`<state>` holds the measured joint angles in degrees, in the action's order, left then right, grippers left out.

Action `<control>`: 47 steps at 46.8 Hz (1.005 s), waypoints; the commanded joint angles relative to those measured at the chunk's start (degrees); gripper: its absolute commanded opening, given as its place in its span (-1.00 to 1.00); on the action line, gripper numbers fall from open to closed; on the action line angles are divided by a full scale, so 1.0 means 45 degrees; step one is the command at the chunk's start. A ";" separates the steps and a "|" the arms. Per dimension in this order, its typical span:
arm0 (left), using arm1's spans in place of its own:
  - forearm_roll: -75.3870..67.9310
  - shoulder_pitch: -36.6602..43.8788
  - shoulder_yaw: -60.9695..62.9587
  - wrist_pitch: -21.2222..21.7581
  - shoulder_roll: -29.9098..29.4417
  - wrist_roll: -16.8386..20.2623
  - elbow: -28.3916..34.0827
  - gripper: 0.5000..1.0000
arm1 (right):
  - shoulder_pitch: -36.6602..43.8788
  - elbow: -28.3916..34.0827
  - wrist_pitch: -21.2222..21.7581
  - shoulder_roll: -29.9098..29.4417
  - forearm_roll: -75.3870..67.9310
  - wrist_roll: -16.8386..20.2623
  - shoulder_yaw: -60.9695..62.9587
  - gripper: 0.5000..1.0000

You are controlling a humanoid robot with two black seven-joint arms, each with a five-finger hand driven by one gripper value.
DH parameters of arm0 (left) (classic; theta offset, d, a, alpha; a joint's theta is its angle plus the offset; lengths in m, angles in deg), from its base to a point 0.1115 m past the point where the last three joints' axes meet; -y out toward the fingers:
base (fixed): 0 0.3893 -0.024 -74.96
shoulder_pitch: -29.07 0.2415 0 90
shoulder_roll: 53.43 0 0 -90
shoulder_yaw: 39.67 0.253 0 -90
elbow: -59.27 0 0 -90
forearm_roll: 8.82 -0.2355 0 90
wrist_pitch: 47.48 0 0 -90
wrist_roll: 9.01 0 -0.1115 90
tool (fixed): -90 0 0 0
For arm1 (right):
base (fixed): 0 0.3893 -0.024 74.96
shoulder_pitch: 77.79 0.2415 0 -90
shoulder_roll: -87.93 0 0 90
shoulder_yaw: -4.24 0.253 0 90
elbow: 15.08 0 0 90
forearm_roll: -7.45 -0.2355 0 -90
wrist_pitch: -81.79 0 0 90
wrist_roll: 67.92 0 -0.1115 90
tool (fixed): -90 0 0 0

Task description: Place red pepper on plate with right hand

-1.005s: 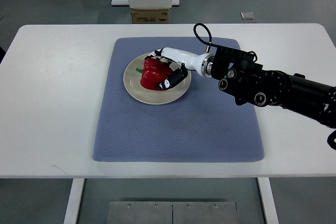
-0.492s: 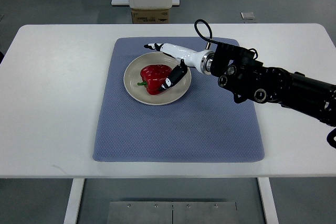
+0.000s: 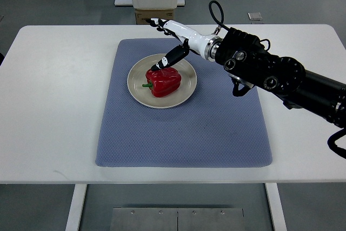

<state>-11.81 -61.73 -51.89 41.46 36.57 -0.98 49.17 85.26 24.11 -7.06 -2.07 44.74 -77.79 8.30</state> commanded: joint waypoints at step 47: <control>0.0002 0.0000 0.0000 0.0003 0.0000 -0.0008 0.0000 1.00 | -0.3947 0.0002 -0.0003 0.0508 -0.0533 0.0923 1.1247 1.00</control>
<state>-11.83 -61.72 -51.89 41.48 36.57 -0.97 49.17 67.99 24.11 -7.07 0.21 42.34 -73.60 57.69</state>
